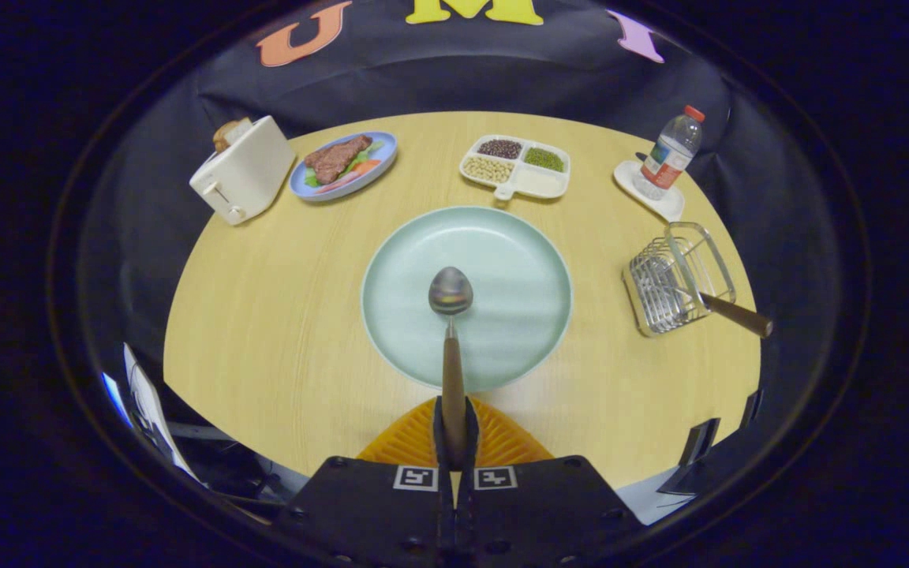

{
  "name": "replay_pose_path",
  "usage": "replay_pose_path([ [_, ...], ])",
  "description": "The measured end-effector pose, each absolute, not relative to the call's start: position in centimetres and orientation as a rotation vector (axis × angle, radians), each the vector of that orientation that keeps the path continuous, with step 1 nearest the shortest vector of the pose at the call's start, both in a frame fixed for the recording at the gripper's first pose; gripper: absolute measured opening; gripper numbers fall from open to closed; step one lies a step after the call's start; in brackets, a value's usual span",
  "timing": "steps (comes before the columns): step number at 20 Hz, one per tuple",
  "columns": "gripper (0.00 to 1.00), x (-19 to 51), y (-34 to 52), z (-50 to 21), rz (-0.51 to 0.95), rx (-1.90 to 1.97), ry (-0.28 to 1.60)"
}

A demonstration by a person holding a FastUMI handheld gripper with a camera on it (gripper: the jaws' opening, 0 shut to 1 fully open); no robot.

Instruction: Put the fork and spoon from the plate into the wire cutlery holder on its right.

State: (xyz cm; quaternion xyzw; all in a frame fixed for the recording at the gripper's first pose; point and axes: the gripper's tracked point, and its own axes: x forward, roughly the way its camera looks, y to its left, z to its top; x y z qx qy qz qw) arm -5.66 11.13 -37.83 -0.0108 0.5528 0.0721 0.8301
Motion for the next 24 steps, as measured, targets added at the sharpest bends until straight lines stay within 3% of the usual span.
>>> replay_pose_path([
  [9, 0.02, -5.7, 4.3, -32.9, 0.204, -0.052, 1.073],
  [24, 0.02, -4.3, -10.4, -28.7, 0.145, 0.000, 0.999],
])
